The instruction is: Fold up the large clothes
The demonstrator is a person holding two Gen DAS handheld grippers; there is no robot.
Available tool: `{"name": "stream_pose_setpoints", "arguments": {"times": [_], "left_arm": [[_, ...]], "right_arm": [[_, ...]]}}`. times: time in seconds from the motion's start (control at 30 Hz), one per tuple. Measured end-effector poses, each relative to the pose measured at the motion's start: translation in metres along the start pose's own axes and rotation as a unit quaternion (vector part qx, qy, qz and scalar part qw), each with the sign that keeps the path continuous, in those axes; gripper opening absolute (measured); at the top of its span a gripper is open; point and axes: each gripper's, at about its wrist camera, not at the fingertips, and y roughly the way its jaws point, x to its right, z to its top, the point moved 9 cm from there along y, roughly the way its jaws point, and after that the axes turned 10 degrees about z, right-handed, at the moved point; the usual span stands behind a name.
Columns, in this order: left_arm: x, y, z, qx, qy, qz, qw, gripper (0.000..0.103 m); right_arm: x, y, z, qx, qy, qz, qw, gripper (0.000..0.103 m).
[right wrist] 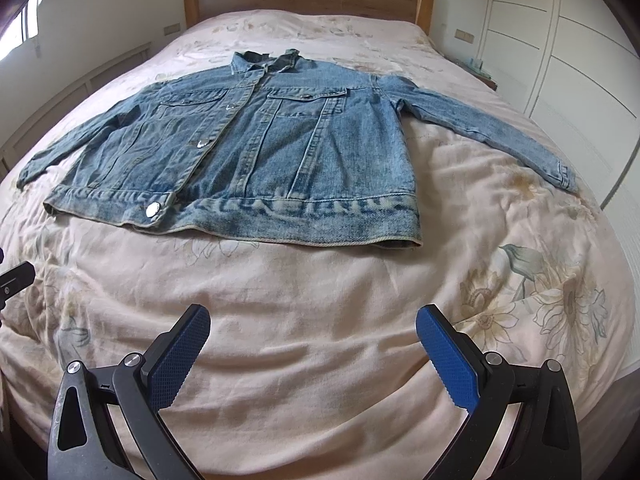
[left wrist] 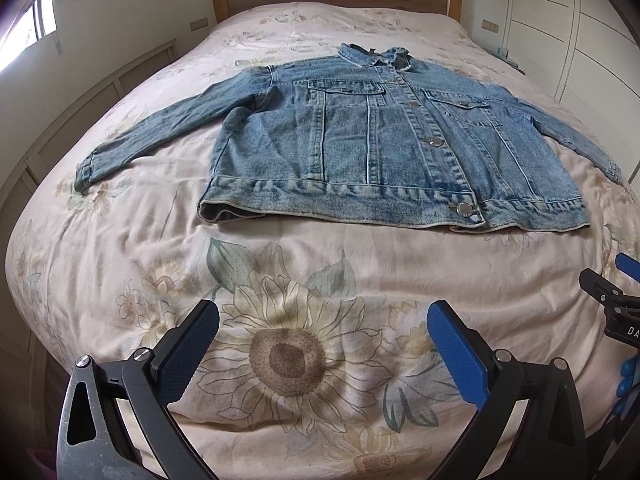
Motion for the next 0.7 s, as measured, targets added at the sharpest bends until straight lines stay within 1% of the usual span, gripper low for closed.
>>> {"name": "stream_pose_setpoints", "arguments": {"times": [0.27,0.43,0.57,0.7], "left_arm": [[-0.002,0.009,0.002,-0.001,-0.004,0.007,1.0000,0.102],[-0.004,0.017,0.005,-0.011,-0.005,0.008,0.9999,0.102],[-0.005,0.022,0.010,-0.022,-0.012,0.009,0.9996,0.102],[-0.009,0.028,0.015,-0.028,-0.023,0.009,0.9993,0.102]], "right_arm": [[0.004,0.013,-0.001,-0.013,0.005,0.005,1.000,0.103],[0.013,0.018,0.011,-0.011,0.019,0.016,1.000,0.103],[0.036,0.025,0.031,-0.007,0.050,0.023,0.998,0.103],[0.074,0.029,0.059,0.006,0.080,0.011,0.997,0.103]]}}
